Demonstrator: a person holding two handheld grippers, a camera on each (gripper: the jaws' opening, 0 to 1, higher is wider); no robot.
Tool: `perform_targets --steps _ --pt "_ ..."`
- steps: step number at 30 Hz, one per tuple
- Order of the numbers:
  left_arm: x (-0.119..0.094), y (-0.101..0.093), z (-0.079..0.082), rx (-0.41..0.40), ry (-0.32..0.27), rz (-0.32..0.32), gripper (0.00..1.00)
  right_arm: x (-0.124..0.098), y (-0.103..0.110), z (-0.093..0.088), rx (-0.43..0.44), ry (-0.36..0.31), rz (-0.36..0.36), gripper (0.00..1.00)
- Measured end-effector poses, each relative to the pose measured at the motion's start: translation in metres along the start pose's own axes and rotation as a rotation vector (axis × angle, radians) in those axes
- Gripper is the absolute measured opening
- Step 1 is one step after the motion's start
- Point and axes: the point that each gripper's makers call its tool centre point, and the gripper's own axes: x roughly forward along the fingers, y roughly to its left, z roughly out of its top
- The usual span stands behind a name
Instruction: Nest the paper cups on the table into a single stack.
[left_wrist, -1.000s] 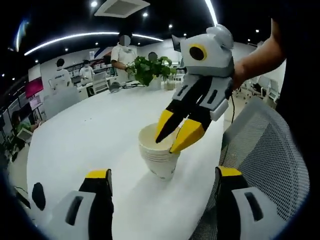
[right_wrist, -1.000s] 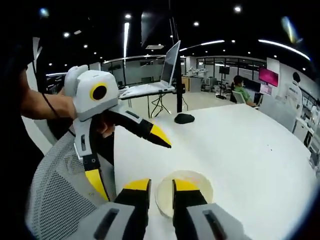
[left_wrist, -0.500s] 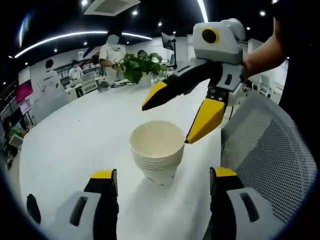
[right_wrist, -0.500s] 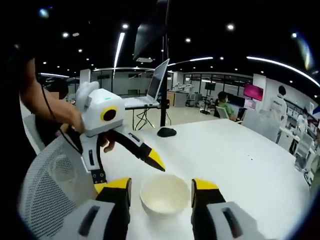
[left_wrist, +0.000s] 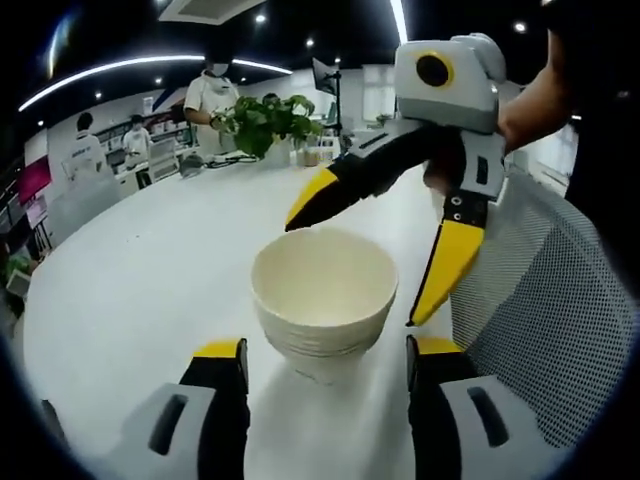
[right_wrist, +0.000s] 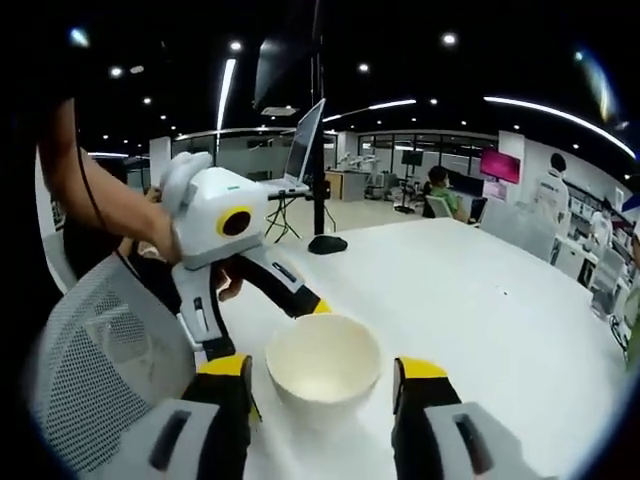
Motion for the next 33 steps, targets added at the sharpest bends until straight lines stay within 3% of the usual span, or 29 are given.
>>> perform_targets --steps 6,8,15,23,33 --pt "0.007 0.005 0.003 0.014 -0.010 -0.010 0.50 0.004 -0.004 -0.005 0.003 0.014 0.004 0.48" --pt "0.008 0.007 0.003 0.007 -0.012 -0.011 0.45 0.004 -0.005 -0.003 0.040 0.004 0.009 0.46" --pt "0.005 0.014 0.013 0.034 -0.018 0.000 0.44 0.003 -0.013 0.005 0.039 -0.011 0.018 0.45" --pt "0.009 0.045 0.032 0.052 -0.036 0.023 0.44 0.013 -0.044 0.024 0.023 -0.041 0.012 0.45" --pt "0.023 0.080 0.034 0.063 -0.017 0.031 0.44 0.032 -0.076 0.026 0.019 -0.029 0.010 0.45"
